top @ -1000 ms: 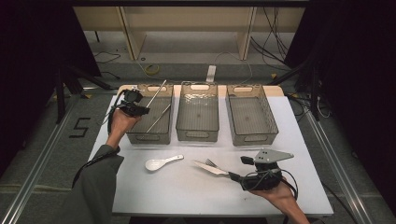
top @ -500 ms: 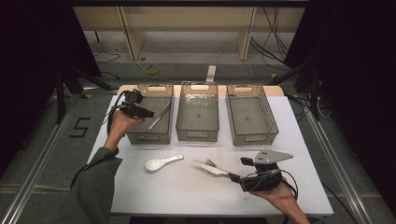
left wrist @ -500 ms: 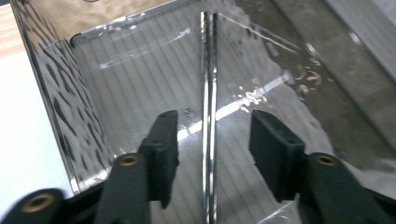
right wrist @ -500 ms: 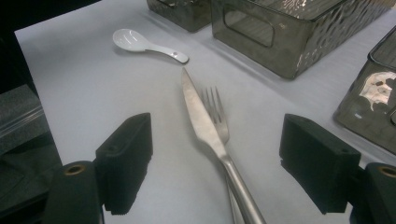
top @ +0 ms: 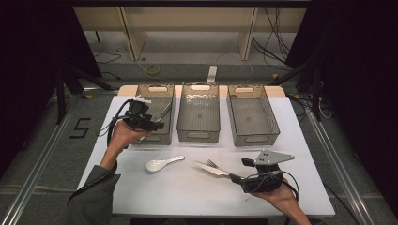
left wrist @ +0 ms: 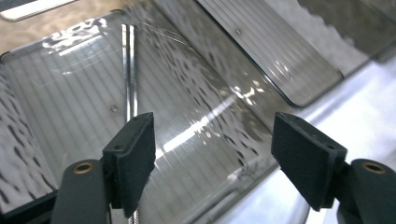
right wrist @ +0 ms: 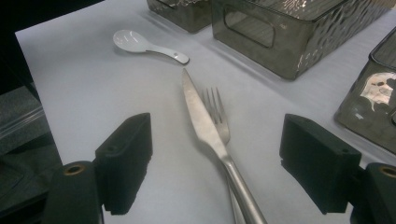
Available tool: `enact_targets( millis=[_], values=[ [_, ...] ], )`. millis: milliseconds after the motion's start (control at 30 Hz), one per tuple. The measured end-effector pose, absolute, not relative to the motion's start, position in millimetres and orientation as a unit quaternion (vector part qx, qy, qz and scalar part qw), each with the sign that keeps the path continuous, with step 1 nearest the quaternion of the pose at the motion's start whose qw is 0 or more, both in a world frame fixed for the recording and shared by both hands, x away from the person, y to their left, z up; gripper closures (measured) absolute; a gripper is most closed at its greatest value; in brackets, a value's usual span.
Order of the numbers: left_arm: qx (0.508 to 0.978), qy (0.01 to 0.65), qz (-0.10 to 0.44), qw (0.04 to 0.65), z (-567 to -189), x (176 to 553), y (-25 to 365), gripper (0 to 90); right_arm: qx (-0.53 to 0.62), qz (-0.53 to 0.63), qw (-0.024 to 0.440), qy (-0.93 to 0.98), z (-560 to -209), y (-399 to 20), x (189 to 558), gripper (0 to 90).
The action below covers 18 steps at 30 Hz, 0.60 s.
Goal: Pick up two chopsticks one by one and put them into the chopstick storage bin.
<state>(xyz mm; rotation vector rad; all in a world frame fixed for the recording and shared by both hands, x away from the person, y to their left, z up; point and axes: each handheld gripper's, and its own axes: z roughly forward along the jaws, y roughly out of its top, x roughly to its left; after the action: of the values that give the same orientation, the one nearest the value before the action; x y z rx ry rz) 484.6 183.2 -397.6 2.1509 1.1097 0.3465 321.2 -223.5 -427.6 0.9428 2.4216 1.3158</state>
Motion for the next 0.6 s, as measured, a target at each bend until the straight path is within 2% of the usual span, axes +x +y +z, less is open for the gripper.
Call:
enact_targets(
  millis=[600],
  values=[
    [0.854,0.37,0.114,0.348,-400,449,169,19.5,0.323,0.451,0.12,0.823,-429,-224,321,26.5]
  ],
)
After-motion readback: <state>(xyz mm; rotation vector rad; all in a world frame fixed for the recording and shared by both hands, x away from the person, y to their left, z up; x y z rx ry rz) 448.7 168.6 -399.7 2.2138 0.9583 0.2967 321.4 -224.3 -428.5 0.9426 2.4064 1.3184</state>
